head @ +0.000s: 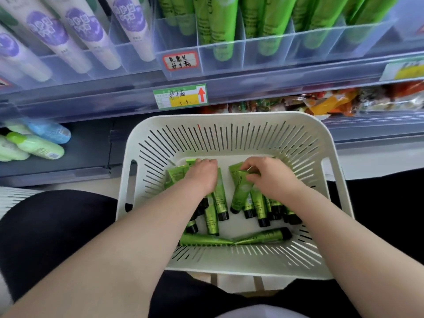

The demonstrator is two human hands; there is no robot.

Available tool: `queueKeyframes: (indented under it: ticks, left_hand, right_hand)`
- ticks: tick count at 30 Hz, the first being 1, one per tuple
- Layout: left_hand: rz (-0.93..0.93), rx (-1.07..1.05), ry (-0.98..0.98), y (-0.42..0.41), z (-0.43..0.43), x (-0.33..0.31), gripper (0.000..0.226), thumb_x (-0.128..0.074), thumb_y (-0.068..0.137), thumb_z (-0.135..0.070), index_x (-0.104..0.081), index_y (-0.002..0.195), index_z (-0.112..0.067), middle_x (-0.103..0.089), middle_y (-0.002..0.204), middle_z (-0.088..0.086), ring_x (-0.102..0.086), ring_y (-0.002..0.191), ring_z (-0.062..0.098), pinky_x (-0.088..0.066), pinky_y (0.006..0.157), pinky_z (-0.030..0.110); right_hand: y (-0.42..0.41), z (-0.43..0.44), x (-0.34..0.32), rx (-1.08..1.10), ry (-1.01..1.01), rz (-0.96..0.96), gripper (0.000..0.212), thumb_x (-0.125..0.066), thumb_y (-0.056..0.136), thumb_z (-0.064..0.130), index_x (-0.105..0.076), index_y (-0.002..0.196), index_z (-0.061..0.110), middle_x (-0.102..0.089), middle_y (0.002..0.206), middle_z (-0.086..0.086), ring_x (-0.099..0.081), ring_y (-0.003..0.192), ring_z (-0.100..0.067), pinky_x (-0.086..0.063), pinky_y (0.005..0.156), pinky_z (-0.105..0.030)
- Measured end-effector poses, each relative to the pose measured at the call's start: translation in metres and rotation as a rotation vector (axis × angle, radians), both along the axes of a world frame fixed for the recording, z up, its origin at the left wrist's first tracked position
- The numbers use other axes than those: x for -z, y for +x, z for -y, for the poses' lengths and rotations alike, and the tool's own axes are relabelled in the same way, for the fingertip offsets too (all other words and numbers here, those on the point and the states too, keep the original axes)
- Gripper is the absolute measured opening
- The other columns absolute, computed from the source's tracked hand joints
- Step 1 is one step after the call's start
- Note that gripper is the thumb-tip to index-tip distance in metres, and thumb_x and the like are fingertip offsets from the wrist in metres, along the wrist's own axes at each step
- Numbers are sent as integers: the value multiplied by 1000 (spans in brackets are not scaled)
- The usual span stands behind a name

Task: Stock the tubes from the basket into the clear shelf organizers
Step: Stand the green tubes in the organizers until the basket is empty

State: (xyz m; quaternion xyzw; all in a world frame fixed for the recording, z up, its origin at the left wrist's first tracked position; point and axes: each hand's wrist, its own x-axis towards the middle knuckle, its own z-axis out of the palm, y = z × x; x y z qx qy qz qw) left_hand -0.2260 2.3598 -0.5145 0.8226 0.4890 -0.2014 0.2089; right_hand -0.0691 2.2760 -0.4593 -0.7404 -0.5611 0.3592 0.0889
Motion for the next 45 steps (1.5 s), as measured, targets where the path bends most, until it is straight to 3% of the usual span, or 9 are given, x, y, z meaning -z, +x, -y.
queueKeyframes:
  ticks: [5, 9, 14, 17, 22, 29, 32, 37, 45]
  left_hand:
    - [-47, -65, -11, -9, -3, 5, 39, -53, 90, -8, -54, 128, -10, -52, 128, 11, -40, 123, 28, -41, 98, 37]
    - [-27, -98, -124, -8, 3, 1, 38, -58, 89, -10, -60, 125, -20, -56, 129, 6, -46, 123, 26, -44, 101, 37]
    - [35, -156, -222, -7, 10, -5, 29, -66, 87, -30, -53, 112, -22, -57, 112, 2, -53, 108, 24, -46, 94, 39]
    - [224, -322, -313, -9, 13, -8, 26, -73, 82, -21, -51, 97, -22, -55, 100, 0, -55, 94, 20, -49, 81, 32]
    - [296, -307, -266, -10, 22, -18, 22, -68, 86, -15, -61, 106, -23, -61, 109, 0, -58, 101, 20, -49, 88, 33]
    - [532, -274, -72, -17, 32, -70, 18, -59, 93, -17, -69, 109, -19, -66, 100, -4, -59, 84, 12, -43, 72, 24]
    - [620, -257, 59, -24, 36, -100, 18, -57, 95, -18, -70, 106, -21, -66, 93, -7, -58, 68, 5, -41, 57, 20]
    - [820, -276, 348, -40, 29, -156, 21, -58, 92, -15, -71, 109, -18, -66, 105, -6, -54, 93, 6, -37, 82, 19]
    - [1076, -339, 735, -52, -7, -264, 21, -55, 93, -11, -71, 107, -16, -62, 97, -9, -54, 88, 5, -36, 74, 10]
  right_hand:
    - [5, 0, -8, 4, 71, 30, 19, -57, 91, 20, -62, 106, 29, -69, 99, 5, -56, 72, -12, -43, 62, -24]
    - [9, 1, -18, 27, 117, 48, 19, -55, 92, 19, -62, 106, 29, -68, 97, 6, -59, 81, -16, -50, 68, -30]
    - [6, 7, -21, -10, 135, 103, 19, -54, 93, 19, -60, 107, 30, -68, 98, 7, -59, 83, -16, -49, 66, -29]
    - [5, 11, -25, -15, 146, 120, 19, -55, 92, 20, -61, 106, 31, -68, 98, 7, -60, 87, -17, -51, 70, -32]
    - [3, 15, -36, -25, 204, 178, 18, -54, 93, 21, -61, 105, 32, -67, 94, 8, -58, 85, -15, -52, 68, -33]
    - [-4, 17, -59, -42, 298, 273, 19, -53, 92, 20, -61, 104, 33, -66, 95, 8, -57, 95, -18, -50, 68, -33]
    - [-7, 19, -74, -22, 362, 289, 22, -52, 92, 19, -61, 107, 33, -67, 99, 7, -57, 97, -19, -51, 68, -34]
    - [-12, 15, -119, 1, 558, 319, 23, -52, 93, 18, -61, 112, 29, -64, 102, 4, -56, 100, -22, -47, 65, -34]
    - [-16, -14, -211, 29, 858, 353, 25, -50, 94, 16, -62, 115, 22, -61, 105, 0, -54, 101, -23, -50, 70, -36]
